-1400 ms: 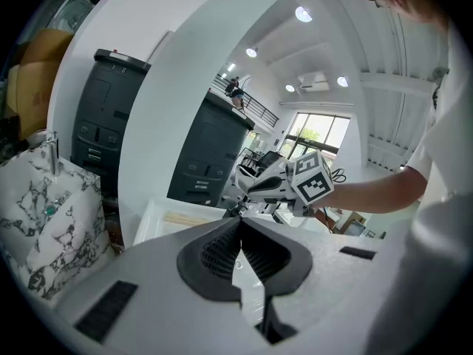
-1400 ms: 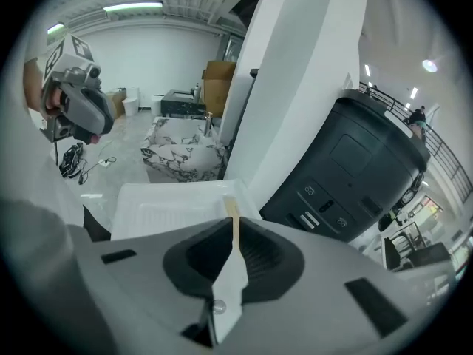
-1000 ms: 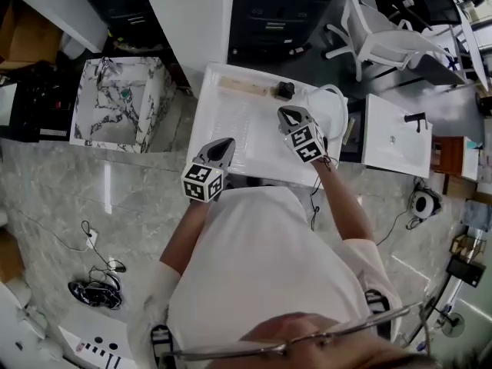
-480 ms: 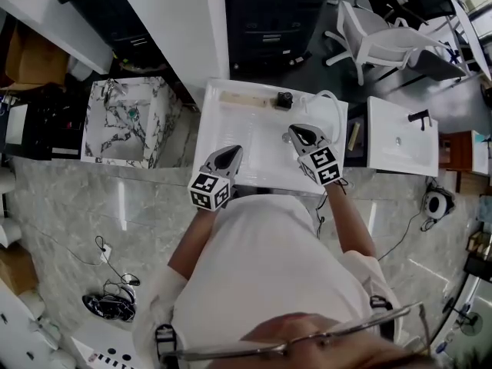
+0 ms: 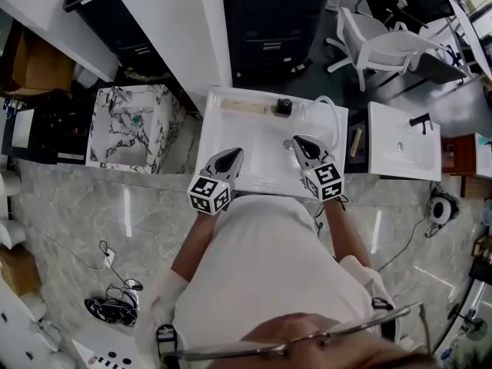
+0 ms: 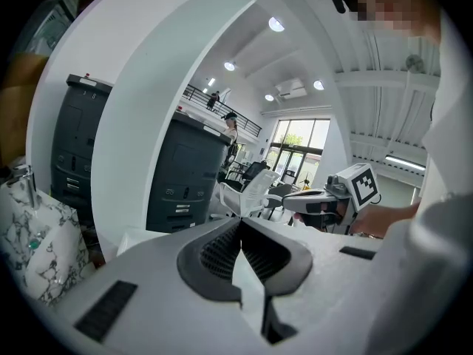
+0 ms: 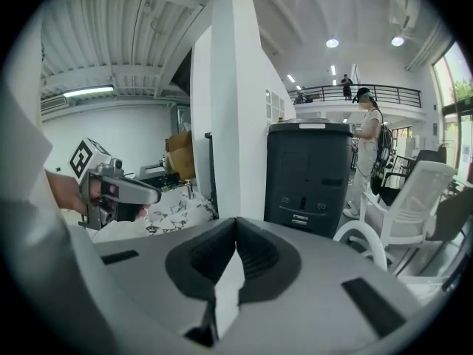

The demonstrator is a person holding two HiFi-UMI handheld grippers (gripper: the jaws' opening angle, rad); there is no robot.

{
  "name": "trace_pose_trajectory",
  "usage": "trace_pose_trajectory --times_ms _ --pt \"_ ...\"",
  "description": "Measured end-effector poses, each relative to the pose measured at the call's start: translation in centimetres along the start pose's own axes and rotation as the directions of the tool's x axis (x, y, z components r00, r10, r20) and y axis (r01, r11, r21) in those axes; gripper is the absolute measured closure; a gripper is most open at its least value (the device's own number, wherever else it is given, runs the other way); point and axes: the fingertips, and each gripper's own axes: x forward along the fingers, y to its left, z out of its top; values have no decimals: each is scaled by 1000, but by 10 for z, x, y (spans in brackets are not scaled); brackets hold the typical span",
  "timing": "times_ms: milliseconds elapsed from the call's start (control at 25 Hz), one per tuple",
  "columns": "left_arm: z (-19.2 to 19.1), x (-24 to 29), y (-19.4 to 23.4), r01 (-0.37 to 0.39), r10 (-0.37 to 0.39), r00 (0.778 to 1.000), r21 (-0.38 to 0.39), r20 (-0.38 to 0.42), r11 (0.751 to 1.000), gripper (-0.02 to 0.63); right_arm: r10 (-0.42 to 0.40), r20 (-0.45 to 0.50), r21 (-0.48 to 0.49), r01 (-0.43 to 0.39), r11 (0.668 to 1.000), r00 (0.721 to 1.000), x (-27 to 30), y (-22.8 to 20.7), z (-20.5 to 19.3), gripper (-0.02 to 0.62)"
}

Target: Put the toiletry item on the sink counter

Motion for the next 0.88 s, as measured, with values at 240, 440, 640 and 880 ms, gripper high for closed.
trace_pose_trajectory --times_ms 240,440,640,880 --pt "4 -3 2 -25 25 1000 0 18 1000 601 -2 47 5 2 1000 999 -8 2 0 589" --pt "5 -7 0 -38 37 999 2 27 999 601 8 57 14 -8 1000 998 -8 5 0 589" --pt "3 -9 -2 -46 45 998 2 31 999 601 17 66 7 -17 1000 998 -9 8 0 589" --pt "3 -12 -2 -43 43 998 -5 35 999 601 22 63 2 -22 1000 998 -9 13 2 589"
